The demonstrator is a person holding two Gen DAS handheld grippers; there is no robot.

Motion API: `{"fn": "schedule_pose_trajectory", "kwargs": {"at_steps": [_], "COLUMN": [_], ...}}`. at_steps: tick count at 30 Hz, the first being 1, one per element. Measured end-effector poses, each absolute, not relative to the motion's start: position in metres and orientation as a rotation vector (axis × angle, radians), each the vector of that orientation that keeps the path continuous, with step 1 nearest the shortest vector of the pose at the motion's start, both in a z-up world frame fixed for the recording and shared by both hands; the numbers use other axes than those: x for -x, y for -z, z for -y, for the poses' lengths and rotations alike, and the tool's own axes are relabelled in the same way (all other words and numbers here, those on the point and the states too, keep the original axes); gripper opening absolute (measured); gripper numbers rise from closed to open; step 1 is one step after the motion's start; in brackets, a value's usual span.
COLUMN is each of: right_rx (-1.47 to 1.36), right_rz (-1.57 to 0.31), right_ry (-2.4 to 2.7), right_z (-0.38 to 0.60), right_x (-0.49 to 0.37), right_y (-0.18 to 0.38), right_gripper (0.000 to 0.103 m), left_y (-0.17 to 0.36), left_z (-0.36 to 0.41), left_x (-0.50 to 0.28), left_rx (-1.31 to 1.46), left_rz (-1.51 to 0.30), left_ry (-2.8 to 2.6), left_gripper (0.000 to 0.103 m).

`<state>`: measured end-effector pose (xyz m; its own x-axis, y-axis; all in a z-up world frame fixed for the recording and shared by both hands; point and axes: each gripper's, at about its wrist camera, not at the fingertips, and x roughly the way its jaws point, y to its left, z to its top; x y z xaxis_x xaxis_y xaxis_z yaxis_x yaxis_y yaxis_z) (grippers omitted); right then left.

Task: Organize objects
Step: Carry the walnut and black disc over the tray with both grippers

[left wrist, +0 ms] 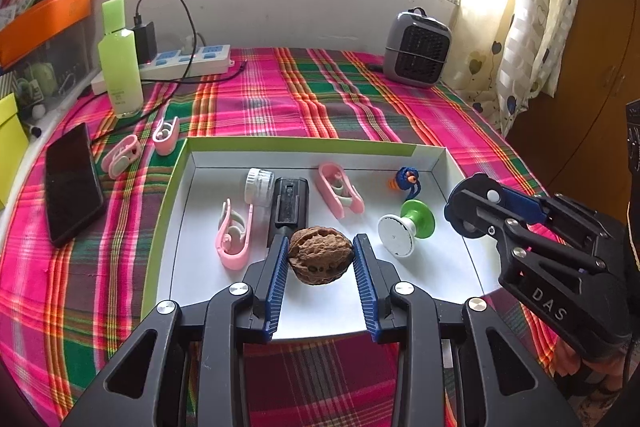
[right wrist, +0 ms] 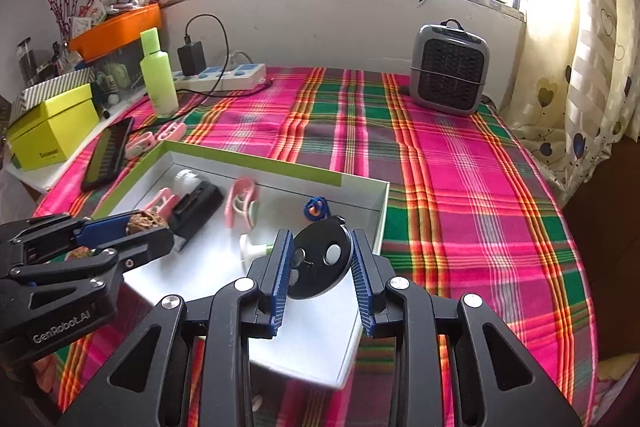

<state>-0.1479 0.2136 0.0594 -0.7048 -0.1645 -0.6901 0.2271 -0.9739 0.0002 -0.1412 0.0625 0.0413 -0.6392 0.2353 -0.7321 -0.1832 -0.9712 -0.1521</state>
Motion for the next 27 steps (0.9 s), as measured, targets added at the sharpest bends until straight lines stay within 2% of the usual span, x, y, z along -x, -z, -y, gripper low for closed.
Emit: {"fn": "schedule_pose_trajectory", "kwargs": {"at_steps": [27], "right_rx": [-1.208], "right_rz": [-0.119], "right_ry": [2.616], "right_z": [-0.205], "right_x": [0.186], "right_y": [-0.039], "right_gripper": [0.03], "left_y": [-0.031], "left_z": [-0.069], "left_x": [0.16], "left_rx": [1.217], "left_rz": [0.062], "left_ry": [-2.654], "left_gripper": [0.031]}}
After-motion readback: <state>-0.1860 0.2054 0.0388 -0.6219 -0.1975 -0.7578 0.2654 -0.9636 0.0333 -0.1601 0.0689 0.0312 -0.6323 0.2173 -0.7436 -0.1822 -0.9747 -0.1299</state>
